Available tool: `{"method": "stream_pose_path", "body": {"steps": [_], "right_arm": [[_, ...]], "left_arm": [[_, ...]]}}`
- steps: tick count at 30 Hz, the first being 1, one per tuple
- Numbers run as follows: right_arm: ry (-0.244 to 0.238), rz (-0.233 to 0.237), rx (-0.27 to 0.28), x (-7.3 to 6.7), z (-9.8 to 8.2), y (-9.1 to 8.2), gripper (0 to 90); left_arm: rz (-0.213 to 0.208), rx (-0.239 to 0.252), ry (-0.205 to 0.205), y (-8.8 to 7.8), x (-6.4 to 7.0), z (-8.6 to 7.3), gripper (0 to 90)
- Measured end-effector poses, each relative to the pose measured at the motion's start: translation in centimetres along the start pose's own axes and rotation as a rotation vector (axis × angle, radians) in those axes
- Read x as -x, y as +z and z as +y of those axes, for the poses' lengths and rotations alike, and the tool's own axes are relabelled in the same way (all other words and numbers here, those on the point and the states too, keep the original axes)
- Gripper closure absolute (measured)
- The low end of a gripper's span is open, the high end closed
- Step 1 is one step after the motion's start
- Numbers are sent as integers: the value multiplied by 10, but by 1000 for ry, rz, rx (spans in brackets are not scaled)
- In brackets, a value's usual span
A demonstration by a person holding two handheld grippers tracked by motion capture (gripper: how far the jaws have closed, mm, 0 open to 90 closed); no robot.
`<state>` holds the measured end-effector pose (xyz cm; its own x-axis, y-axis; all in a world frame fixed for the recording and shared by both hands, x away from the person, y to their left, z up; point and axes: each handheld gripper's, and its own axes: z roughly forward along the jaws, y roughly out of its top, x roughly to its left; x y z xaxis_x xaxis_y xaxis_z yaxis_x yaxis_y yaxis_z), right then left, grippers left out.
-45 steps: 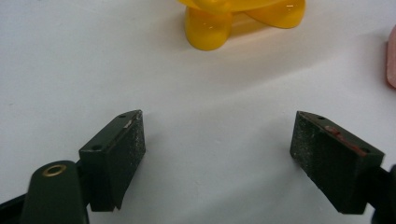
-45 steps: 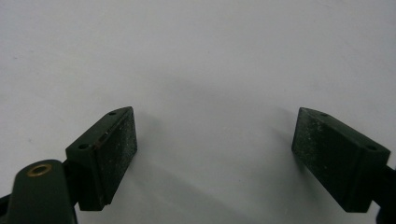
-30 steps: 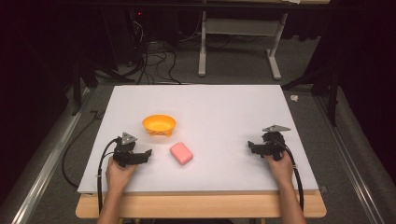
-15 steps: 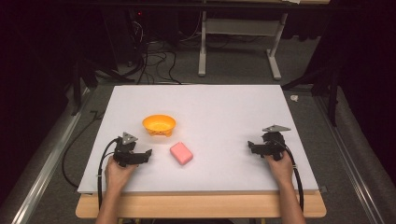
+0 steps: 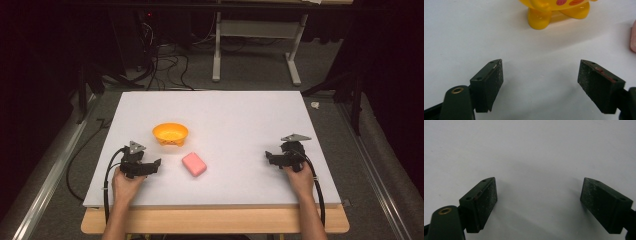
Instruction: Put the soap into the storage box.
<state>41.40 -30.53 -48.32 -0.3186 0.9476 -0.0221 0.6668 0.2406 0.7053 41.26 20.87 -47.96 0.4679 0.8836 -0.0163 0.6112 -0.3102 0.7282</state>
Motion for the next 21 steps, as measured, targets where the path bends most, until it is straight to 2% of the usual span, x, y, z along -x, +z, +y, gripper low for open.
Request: {"method": "stream_pose_path", "body": {"steps": [6, 10, 17, 21], "right_arm": [[1, 0, -1, 0, 0, 0, 145], [1, 0, -1, 0, 0, 0, 145], [2, 1, 0, 0, 0, 0, 145], [2, 1, -1, 0, 0, 0, 145]], "left_arm": [[0, -11, -3, -6, 1, 1, 214], [6, -1, 4, -9, 5, 1, 218], [-27, 19, -26, -16, 9, 3, 218], [-36, 30, -26, -21, 12, 4, 218]]}}
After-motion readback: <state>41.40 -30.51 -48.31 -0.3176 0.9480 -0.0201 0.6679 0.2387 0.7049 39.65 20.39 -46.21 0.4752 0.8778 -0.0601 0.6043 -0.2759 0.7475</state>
